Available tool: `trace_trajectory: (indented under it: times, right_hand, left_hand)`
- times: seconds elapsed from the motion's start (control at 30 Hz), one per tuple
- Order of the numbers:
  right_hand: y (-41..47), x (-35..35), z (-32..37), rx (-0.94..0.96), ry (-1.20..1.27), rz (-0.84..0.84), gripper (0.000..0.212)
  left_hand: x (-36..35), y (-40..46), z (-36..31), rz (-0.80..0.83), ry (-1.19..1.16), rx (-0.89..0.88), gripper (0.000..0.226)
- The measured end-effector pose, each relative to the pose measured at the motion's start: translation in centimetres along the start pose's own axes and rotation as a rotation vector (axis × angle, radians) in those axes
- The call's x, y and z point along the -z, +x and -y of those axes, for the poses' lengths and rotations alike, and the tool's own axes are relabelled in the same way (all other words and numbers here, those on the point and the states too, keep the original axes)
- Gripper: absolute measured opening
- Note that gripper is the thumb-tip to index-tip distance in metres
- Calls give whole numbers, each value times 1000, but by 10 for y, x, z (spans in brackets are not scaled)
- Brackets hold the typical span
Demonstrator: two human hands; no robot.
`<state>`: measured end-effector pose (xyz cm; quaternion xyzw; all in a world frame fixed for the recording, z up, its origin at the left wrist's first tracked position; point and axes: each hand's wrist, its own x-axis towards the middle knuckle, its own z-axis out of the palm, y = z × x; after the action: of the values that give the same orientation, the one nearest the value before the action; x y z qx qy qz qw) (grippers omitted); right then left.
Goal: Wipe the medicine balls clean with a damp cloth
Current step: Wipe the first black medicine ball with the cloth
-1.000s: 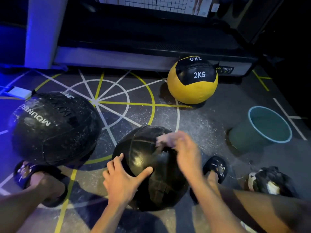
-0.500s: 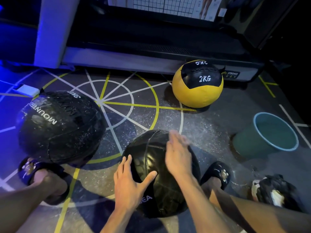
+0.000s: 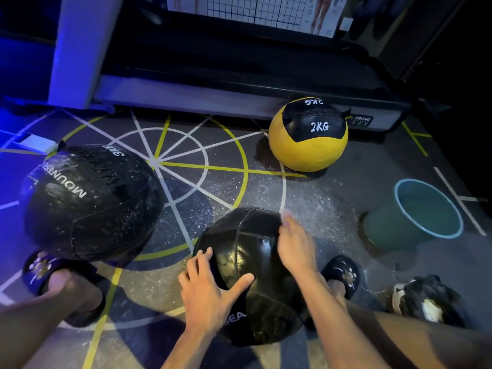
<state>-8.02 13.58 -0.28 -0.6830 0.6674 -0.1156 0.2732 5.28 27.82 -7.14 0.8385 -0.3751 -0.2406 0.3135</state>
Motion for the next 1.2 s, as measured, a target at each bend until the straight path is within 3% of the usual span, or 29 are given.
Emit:
trace_trajectory:
  times: [0.13, 0.2, 0.27, 0.37, 0.5, 0.57, 0.63, 0.7, 0.8, 0.87, 1.03, 1.2]
  right_hand:
    - [-13, -49, 53, 433, -255, 99, 39]
    - [-18, -50, 54, 552, -344, 162, 43]
    - [-15, -26, 38, 520, -289, 140, 43]
    - [-1, 6, -8, 296, -147, 92, 45]
    - [0, 35, -58, 52, 69, -5, 63]
    - [-6, 51, -73, 14, 137, -47, 50]
    - [-12, 60, -77, -15, 218, -30, 41]
    - [-16, 61, -77, -44, 248, -20, 40]
    - [-24, 52, -77, -18, 216, -6, 40]
    - [-29, 47, -81, 11, 203, -8, 42]
    - [-37, 36, -79, -3, 159, 23, 46]
    - [-39, 22, -58, 33, 242, 23, 44]
  left_hand:
    - [-2, -1, 1, -6, 85, -39, 134]
    - [2, -3, 2, 7, 107, -65, 133]
    - [5, -3, 2, 17, 102, -82, 118]
    - [6, -3, 13, 22, 32, -112, 87]
    - [2, -3, 42, 160, -146, 113, 97]
    - [-6, -5, 50, 284, -260, 274, 110]
    - [-13, -7, 50, 402, -517, 531, 123]
    - [-19, -6, 43, 572, -712, 671, 114]
    - [-19, -10, 34, 700, -889, 735, 76]
    - [-19, -12, 35, 699, -941, 777, 63]
    - [-23, -18, 38, 559, -945, 804, 78]
    - [-6, -16, 42, 483, -955, 768, 76]
